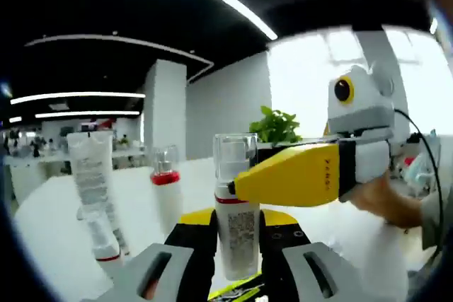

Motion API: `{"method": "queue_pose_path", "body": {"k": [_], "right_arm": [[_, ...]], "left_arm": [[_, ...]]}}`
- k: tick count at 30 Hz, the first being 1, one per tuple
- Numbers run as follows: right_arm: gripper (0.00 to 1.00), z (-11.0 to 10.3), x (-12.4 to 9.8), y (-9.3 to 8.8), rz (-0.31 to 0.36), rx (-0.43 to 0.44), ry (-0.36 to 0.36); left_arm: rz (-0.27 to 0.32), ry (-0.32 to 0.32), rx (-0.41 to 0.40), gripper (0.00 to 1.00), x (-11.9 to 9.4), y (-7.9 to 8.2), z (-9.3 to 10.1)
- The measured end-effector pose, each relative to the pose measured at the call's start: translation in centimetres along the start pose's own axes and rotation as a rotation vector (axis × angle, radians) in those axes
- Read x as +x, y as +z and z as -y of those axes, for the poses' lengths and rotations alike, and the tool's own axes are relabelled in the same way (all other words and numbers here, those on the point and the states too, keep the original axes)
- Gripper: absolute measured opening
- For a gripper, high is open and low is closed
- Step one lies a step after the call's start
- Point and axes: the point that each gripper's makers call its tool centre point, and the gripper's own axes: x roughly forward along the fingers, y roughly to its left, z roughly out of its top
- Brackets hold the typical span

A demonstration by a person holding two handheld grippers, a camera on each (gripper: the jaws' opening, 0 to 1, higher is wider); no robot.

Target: Arrange the skincare products in the storage area until every visible bottle or jar stands upright without overlapping.

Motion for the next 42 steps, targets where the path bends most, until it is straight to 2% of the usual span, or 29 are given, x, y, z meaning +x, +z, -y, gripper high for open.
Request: {"method": "queue_pose_path", "body": {"k": [3,4,6,10,11,12,14,15,16,18,22,27,29,31,33,34,35,36,38,40,42], "right_arm": [[0.41,0.1,0.0,-0.5,-0.026,0.003,-0.008],[0.40,0.1,0.0,-0.6,-0.028,0.004,-0.010],[0.35,0.1,0.0,-0.7,-0.034,0.013,-0.014],[0.20,0.2,-0.2,-1.1,-0.061,0.040,-0.034],[0.20,0.4,-0.3,-1.5,-0.087,0.046,-0.058],[0.20,0.3,-0.2,-1.4,-0.085,0.037,-0.060],[0.20,0.5,-0.2,-1.4,-0.085,0.026,-0.078],[0.19,0.6,-0.2,-1.5,-0.085,0.024,-0.088],[0.19,0.7,-0.2,-1.5,-0.080,0.020,-0.094],[0.19,1.0,-0.1,-1.4,-0.067,0.019,-0.108],[0.19,1.1,0.1,-1.6,-0.076,0.008,-0.124],[0.20,1.1,0.4,-1.5,-0.053,-0.054,-0.136],[0.20,1.0,0.4,-1.4,-0.049,-0.062,-0.120],[0.22,0.5,0.4,-0.6,-0.005,-0.077,-0.055],[0.36,0.4,0.4,0.5,0.073,-0.070,0.001],[0.42,0.1,0.2,1.1,0.109,-0.065,0.058],[0.45,0.2,0.1,1.3,0.123,-0.038,0.086],[0.45,0.3,-0.1,1.3,0.121,-0.011,0.113],[0.37,0.4,-0.6,1.1,0.100,0.059,0.169],[0.32,-0.5,-1.3,1.2,0.094,0.075,0.290],[0.38,-1.1,-1.8,1.2,0.089,0.094,0.364]], "left_arm": [[-0.010,-0.138,-0.124,0.23,-0.3,0.0,1.3],[-0.015,-0.144,-0.145,0.23,-0.3,-0.1,1.3],[-0.022,-0.124,-0.124,0.23,-0.1,-0.2,1.0],[-0.056,-0.069,-0.031,0.23,0.3,-0.9,0.6],[-0.062,-0.064,0.006,0.23,0.4,-0.9,0.6],[-0.063,-0.049,0.030,0.23,0.4,-1.0,0.5],[-0.056,-0.021,0.138,0.23,0.6,-1.0,0.4],[-0.056,-0.015,0.156,0.23,0.6,-1.0,0.4],[-0.047,0.010,0.219,0.23,0.6,-1.0,0.2],[-0.028,0.042,0.263,0.24,0.6,-0.8,0.2],[-0.053,0.057,0.284,0.25,0.8,-1.3,0.2],[-0.054,0.071,0.244,0.22,0.6,-1.1,-0.5],[-0.058,0.022,0.184,0.22,0.4,-1.2,-0.2],[-0.054,-0.030,0.111,0.21,0.2,-1.0,0.0],[-0.045,-0.110,0.022,0.21,0.0,-0.7,0.3],[-0.028,-0.151,-0.018,0.21,-0.2,-0.4,0.7],[-0.010,-0.190,-0.044,0.21,-0.3,-0.1,0.9],[0.007,-0.217,-0.065,0.21,-0.5,0.3,1.2],[0.035,-0.257,-0.085,0.21,-1.0,0.9,1.6],[0.036,-0.273,-0.081,0.21,-1.3,1.1,1.8],[0.041,-0.294,-0.062,0.21,-1.6,1.3,2.0]]}}
